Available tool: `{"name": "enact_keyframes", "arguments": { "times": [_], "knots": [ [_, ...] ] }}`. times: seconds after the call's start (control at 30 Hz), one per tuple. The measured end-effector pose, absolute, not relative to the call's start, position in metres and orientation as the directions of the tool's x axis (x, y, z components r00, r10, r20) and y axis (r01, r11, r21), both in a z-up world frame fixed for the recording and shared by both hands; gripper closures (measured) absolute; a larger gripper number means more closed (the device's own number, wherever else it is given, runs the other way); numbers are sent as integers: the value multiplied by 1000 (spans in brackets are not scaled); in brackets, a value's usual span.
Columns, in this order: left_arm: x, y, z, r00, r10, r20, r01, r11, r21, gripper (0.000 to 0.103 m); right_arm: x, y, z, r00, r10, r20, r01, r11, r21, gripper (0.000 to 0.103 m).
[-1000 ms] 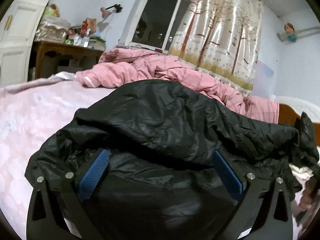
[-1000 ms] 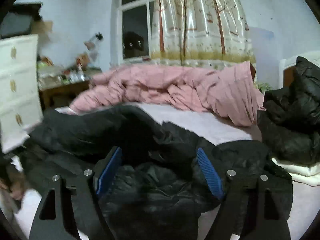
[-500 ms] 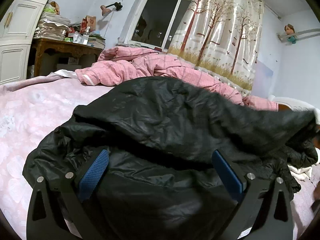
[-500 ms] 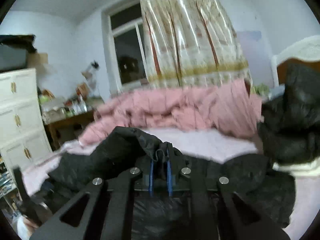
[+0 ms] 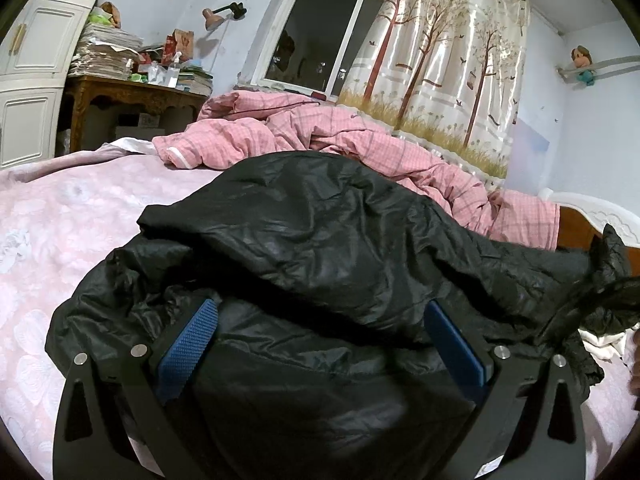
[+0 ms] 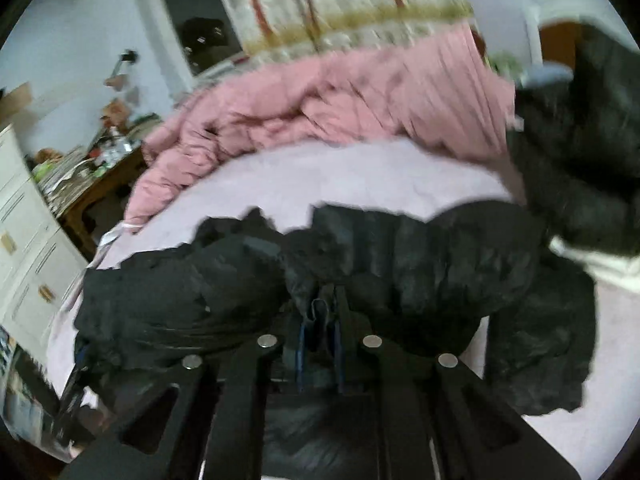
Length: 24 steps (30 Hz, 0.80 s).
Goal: Fold large clothes
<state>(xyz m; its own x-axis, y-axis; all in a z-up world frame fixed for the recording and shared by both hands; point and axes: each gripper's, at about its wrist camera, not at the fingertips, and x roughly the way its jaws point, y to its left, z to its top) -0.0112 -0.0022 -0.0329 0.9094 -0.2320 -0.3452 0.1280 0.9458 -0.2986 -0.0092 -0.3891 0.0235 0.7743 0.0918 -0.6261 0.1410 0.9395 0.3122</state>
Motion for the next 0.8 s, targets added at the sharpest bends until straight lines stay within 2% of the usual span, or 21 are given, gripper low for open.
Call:
{"name": "enact_keyframes", "arguments": {
  "times": [0.13, 0.2, 0.23, 0.27, 0.4, 0.47, 0.57, 0.6, 0.7, 0.8],
  "knots": [
    [-11, -2, -32, 909, -234, -345, 129, 945, -301, 0, 9, -405, 0, 776, 32, -629, 207, 930, 303, 79],
    [-13, -1, -32, 915, -234, -328, 133, 943, -304, 0, 4, -413, -5, 802, -30, -596, 248, 926, 286, 68],
    [-14, -1, -31, 918, -232, -321, 133, 944, -302, 0, 2, -413, -5, 818, -40, -574, 250, 923, 292, 56],
    [-15, -2, -31, 920, -229, -318, 131, 945, -299, 0, -8, -415, -4, 843, -59, -535, 254, 920, 299, 50],
    [-12, -6, -31, 917, -221, -332, 127, 951, -283, 0, -44, -410, 14, 900, -166, -403, 277, 932, 233, 50],
    [-11, -6, -31, 916, -219, -336, 124, 951, -282, 0, -52, -402, 28, 916, -116, -384, 208, 956, 207, 50],
    [-11, -6, -32, 917, -217, -333, 122, 951, -284, 0, -45, -383, 26, 875, 147, -461, -36, 970, 241, 56],
    [-11, -6, -32, 917, -218, -334, 123, 951, -284, 0, -42, -377, 20, 861, 173, -479, -56, 967, 249, 56],
    [-12, -6, -32, 916, -217, -338, 122, 952, -281, 0, -15, -367, -9, 819, 49, -572, 56, 985, 164, 56],
    [-12, -7, -32, 916, -217, -337, 122, 952, -281, 0, 10, -380, -42, 749, -8, -663, 142, 978, 149, 56]
  ]
}}
